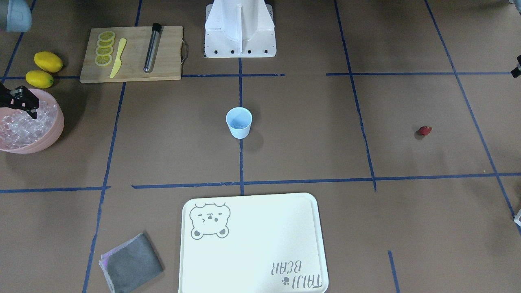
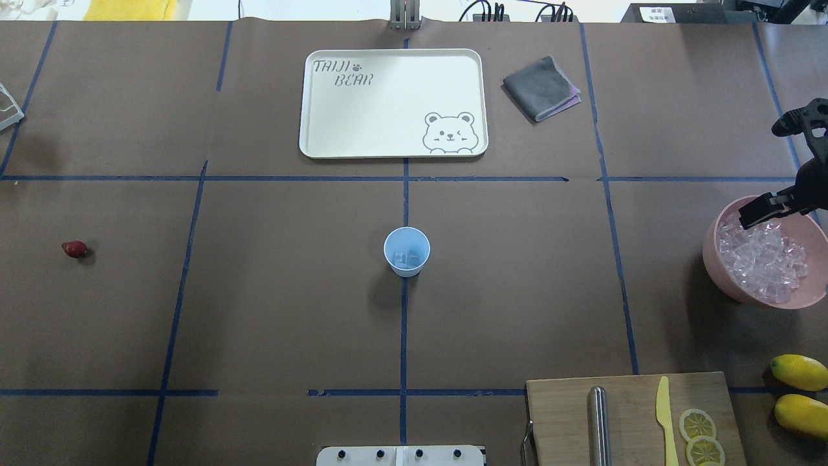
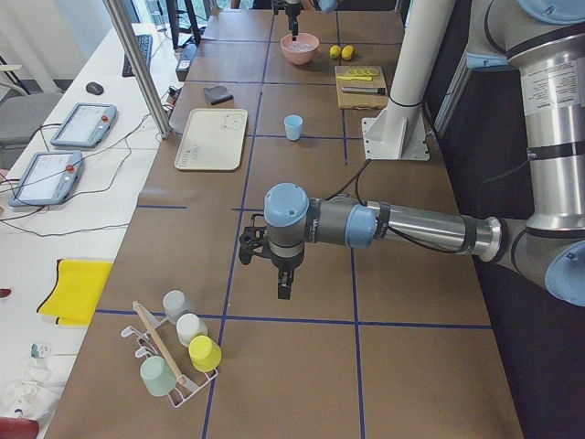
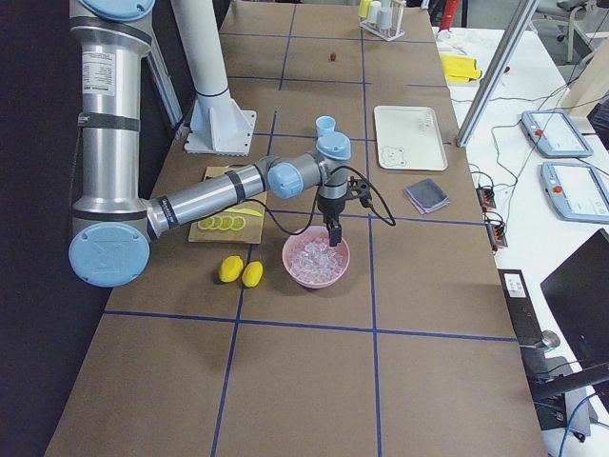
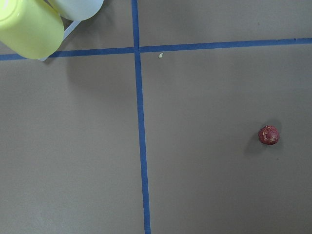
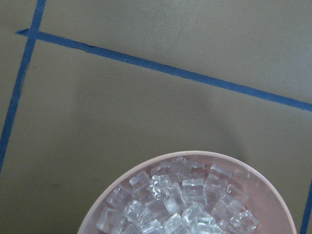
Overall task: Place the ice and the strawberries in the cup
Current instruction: 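Grasp another batch of ice cubes from the bowl with the right gripper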
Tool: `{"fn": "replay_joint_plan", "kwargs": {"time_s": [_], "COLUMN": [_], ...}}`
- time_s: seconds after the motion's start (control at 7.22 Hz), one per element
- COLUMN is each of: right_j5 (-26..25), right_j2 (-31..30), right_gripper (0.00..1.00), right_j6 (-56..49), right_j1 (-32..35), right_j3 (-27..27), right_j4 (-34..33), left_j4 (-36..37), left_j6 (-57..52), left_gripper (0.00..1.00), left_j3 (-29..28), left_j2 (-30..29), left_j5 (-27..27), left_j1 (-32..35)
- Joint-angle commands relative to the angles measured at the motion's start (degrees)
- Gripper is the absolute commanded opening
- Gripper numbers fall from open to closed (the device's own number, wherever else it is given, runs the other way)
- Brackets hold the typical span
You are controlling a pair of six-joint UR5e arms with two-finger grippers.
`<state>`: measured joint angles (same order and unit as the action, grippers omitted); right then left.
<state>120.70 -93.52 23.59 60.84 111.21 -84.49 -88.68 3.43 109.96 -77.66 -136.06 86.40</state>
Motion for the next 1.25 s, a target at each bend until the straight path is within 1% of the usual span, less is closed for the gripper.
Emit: {"fn": "replay_joint_plan", "kwargs": {"time_s": [0.0, 0.14, 0.55, 0.69, 0.83, 0.97, 1.11], "right_j5": [0.1, 0.1, 0.1, 0.1, 1.5, 4.4, 4.5], "right_j2": [-0.4, -0.4, -0.5, -0.6, -0.6, -0.6, -0.6], "right_gripper": [0.97, 0.96, 0.94, 0.93, 0.91, 0.9, 0.89], "right_j6": [0.1, 0.1, 0.3, 0.4, 0.5, 1.5, 3.0], "right_j1": [0.1, 0.1, 0.0, 0.1, 0.0, 0.1, 0.0], "right_j3": [-3.5, -4.0, -7.5, -7.7, -8.0, -8.1, -8.1], "right_j4": [5.0, 5.0, 5.0, 5.0, 5.0, 5.1, 5.1], "left_j4": [0.0, -0.1, -0.1, -0.1, -0.1, -0.1, -0.1], "left_j6": [-0.1, -0.1, -0.1, -0.1, -0.1, -0.1, -0.1], "left_gripper": [1.0, 1.0, 1.0, 1.0, 1.0, 1.0, 1.0], "left_j3": [0.1, 0.2, 0.2, 0.2, 0.2, 0.2, 0.2], "left_j2": [0.0, 0.0, 0.0, 0.0, 0.0, 0.0, 0.0], "left_j5": [0.0, 0.0, 0.0, 0.0, 0.0, 0.0, 0.0], "left_j1": [0.0, 0.0, 0.0, 0.0, 0.0, 0.0, 0.0]}}
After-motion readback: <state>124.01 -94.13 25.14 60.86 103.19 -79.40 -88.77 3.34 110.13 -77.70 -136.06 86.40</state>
